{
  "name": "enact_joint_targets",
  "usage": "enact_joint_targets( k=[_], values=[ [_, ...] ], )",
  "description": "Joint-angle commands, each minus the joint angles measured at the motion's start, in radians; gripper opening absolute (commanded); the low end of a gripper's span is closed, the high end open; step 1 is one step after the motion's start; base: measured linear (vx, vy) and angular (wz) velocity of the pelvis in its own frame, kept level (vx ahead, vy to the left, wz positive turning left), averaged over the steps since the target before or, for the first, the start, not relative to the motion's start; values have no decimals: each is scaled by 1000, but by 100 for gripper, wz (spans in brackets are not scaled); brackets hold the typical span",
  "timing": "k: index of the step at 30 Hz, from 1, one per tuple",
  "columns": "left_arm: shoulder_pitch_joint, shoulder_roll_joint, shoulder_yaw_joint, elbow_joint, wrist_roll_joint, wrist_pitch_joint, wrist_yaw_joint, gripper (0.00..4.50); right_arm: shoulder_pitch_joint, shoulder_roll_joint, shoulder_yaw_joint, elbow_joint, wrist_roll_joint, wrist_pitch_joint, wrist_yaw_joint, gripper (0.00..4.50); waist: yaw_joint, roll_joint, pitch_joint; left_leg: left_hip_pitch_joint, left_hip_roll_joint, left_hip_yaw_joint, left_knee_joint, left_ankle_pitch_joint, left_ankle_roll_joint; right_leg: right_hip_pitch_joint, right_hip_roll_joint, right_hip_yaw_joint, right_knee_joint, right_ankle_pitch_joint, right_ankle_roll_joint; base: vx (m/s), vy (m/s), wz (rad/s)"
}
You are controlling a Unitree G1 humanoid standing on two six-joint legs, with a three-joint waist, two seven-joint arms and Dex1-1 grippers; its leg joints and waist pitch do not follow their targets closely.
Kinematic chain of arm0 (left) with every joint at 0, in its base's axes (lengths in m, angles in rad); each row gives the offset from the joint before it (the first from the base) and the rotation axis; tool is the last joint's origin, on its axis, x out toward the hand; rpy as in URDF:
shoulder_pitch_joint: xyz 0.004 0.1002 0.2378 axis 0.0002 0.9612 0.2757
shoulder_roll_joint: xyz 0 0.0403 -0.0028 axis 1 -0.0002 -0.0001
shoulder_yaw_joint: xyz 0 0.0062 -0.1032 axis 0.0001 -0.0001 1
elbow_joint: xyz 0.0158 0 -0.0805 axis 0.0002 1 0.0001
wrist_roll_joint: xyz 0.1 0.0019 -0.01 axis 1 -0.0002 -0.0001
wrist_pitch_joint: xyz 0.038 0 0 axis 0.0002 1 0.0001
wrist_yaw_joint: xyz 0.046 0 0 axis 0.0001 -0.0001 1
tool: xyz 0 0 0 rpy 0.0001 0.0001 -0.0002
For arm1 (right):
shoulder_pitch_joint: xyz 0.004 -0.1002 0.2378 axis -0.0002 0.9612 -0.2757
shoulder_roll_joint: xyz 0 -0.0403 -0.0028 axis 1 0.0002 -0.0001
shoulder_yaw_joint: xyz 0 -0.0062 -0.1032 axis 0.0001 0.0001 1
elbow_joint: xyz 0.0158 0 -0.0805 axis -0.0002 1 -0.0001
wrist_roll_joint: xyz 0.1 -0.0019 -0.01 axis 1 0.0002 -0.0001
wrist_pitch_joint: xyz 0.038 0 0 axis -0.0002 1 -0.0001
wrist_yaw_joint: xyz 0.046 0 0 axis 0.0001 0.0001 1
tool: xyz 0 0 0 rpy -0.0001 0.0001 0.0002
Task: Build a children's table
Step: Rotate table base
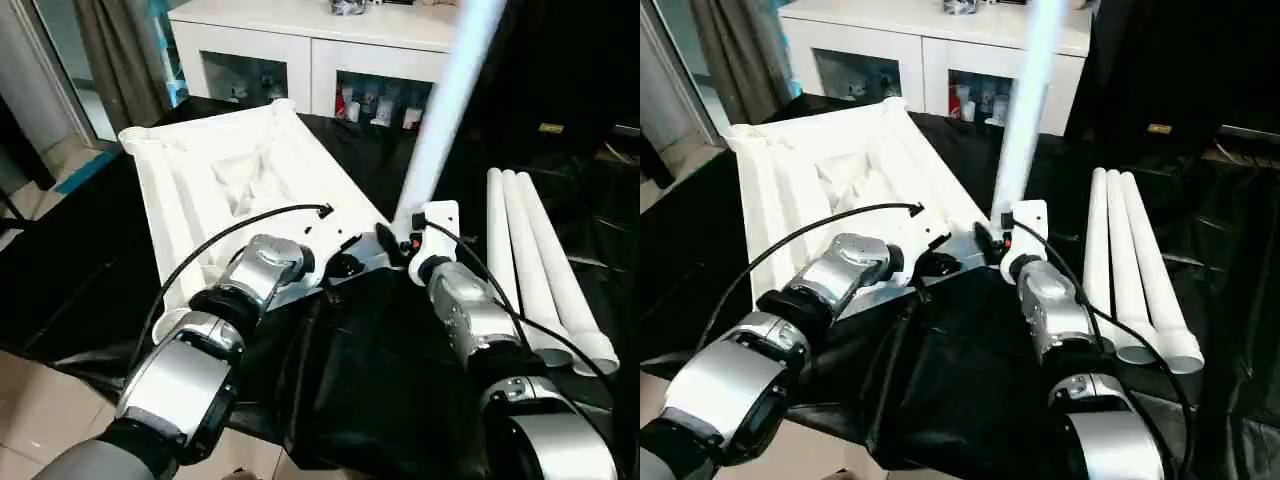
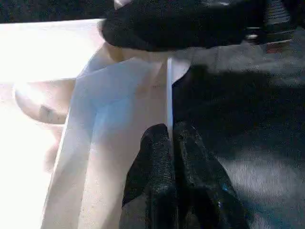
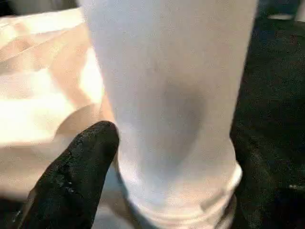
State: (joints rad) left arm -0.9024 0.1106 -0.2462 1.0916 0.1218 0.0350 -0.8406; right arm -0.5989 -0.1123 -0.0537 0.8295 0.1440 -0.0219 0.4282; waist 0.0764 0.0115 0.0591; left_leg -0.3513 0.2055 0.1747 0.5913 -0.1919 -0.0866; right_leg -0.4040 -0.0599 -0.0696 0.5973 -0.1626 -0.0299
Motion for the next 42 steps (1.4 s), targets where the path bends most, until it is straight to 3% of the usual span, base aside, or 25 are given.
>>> enact_joint_targets(
  k=[1, 3, 8, 9, 10, 13, 17, 23, 27, 30, 32, 34, 38, 42],
  values=[
    [20, 35, -15, -59, -6, -50, -101, 0, 44, -26, 75, -64, 9, 29, 174, 367, 8, -3, -69, -7, 17, -9, -71, -188, 76, 66, -83, 43, -83, -295, -183, 0, 0, 0],
    [37, 52, -22, -79, -12, -66, -148, 0, 61, -51, 84, -95, 14, 37, 221, 367, 12, 0, -73, -7, 23, -7, -68, -154, 91, 65, -82, 45, -72, -207, -216, 0, 0, 0],
    [103, 112, -42, -168, -46, -110, -327, 0, 112, -141, 99, -198, 37, 69, 377, 367, 20, 4, -75, -5, 30, -3, -65, -129, 96, 64, -80, 45, -56, -93, -265, 0, 0, 0],
    [112, 120, -41, -184, -53, -110, -351, 0, 119, -154, 103, -217, 40, 77, 401, 367, 23, 6, -78, 2, 32, -1, -63, -128, 97, 60, -78, 46, -53, -64, -274, 0, 0, 0],
    [124, 130, -42, -206, -63, -110, -381, 0, 128, -170, 108, -239, 45, 84, 426, 367, 24, 4, -77, 1, 33, -1, -63, -132, 98, 61, -77, 45, -50, -53, -278, 0, 0, 0],
    [150, 156, -47, -255, -78, -98, -438, 0, 145, -206, 122, -284, 54, 109, 485, 367, 31, 4, -77, -1, 34, -1, -64, -137, 97, 62, -80, 45, -49, -60, -275, 0, 0, 0],
    [162, 176, -44, -273, -77, -99, -460, 0, 148, -225, 127, -300, 54, 121, 524, 343, 35, 4, -73, 1, 31, 1, -67, -167, 71, 57, -82, 47, -60, -148, -250, 0, 0, 0],
    [169, 179, -44, -295, -79, -82, -461, 0, 161, -218, 135, -330, 67, 145, 540, 296, 37, 3, -74, 0, 31, -2, -67, -145, 64, 58, -81, 47, -57, -140, -235, 0, 0, 0],
    [163, 166, -40, -288, -66, -62, -418, 0, 172, -197, 129, -324, 61, 151, 505, 285, 35, 6, -75, -2, 29, -1, -66, -142, 63, 59, -80, 45, -57, -126, -242, 0, 0, 0],
    [112, 132, -33, -199, -18, -27, -260, 0, 150, -148, 89, -234, 23, 125, 325, 283, 31, 4, -73, -1, 26, 0, -66, -160, 52, 56, -80, 46, -62, -159, -234, 0, 0, 0],
    [75, 98, -14, -142, -7, 3, -149, 0, 139, -115, 68, -186, 4, 122, 209, 282, 26, 1, -68, 11, 19, -1, -69, -195, 20, 50, -80, 46, -77, -276, -204, 0, 0, 0],
    [41, 67, -3, -99, 3, 24, -55, 0, 131, -83, 50, -157, 2, 123, 132, 281, 25, -3, -66, 7, 18, -3, -71, -198, 19, 56, -83, 47, -84, -334, -179, 0, 0, 0],
    [-15, 6, 19, -32, 4, 60, 98, 0, 99, -19, 23, -95, 0, 144, -20, 281, 19, -1, -69, 6, 15, -3, -69, -187, 31, 53, -80, 46, -85, -319, -174, 0, 0, 0],
    [-62, -59, 20, 25, 13, 67, 185, 0, 27, 58, 11, 21, -21, 147, -180, 281, 8, 8, -70, 3, 15, -6, -70, -191, 24, 55, -78, 44, -83, -279, -191, 0, 0, 0]
  ],
)
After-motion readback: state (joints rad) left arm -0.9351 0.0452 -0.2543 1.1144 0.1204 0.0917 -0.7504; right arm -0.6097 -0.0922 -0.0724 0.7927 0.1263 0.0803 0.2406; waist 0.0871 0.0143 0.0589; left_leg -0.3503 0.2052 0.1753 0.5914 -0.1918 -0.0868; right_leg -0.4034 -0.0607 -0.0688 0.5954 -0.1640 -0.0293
